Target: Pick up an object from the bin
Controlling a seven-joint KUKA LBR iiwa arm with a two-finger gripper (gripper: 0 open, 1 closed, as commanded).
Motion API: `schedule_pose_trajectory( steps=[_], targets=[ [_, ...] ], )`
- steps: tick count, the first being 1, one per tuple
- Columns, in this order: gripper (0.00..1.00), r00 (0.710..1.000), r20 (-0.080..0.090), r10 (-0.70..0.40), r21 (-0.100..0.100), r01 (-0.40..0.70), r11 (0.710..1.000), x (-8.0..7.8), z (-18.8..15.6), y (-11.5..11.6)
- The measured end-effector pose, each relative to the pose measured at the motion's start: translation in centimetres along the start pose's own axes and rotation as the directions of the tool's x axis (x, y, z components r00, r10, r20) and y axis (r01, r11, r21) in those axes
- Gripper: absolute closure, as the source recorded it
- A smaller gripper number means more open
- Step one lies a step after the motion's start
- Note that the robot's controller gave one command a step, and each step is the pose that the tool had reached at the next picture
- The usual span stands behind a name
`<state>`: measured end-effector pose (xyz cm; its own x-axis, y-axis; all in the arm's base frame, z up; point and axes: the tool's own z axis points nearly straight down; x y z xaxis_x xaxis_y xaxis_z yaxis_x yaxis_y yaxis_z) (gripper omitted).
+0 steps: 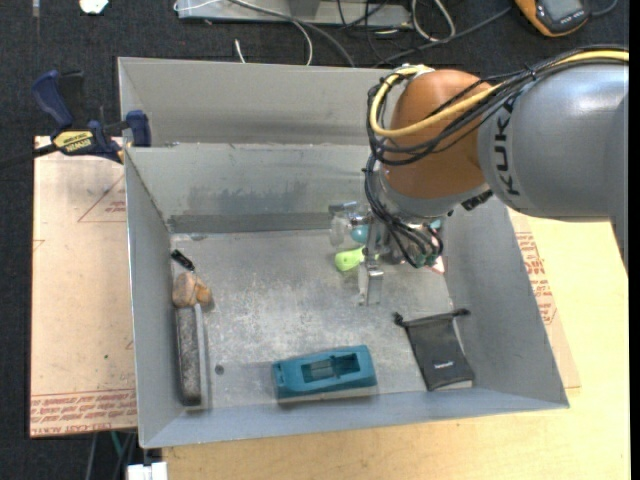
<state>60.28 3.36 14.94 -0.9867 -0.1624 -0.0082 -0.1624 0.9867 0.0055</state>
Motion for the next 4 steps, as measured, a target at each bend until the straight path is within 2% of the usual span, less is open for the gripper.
schedule_pose_trajectory(
  steps=[1, 2, 3, 4],
  targets=[
    [0.00, 0.999, 0.002, -0.035, 0.002, 0.035, 0.999, -1.3, 4.2, -3.5],
    [0.00, 0.988, 0.010, -0.152, 0.001, 0.152, 0.988, -0.2, 7.4, -7.5],
    [1.00, 0.995, 0.006, -0.103, 0.000, 0.103, 0.995, -1.5, 7.9, -11.9],
    [1.00, 0.995, 0.006, -0.103, 0.000, 0.103, 0.995, -1.5, 7.9, -11.9]
  ],
)
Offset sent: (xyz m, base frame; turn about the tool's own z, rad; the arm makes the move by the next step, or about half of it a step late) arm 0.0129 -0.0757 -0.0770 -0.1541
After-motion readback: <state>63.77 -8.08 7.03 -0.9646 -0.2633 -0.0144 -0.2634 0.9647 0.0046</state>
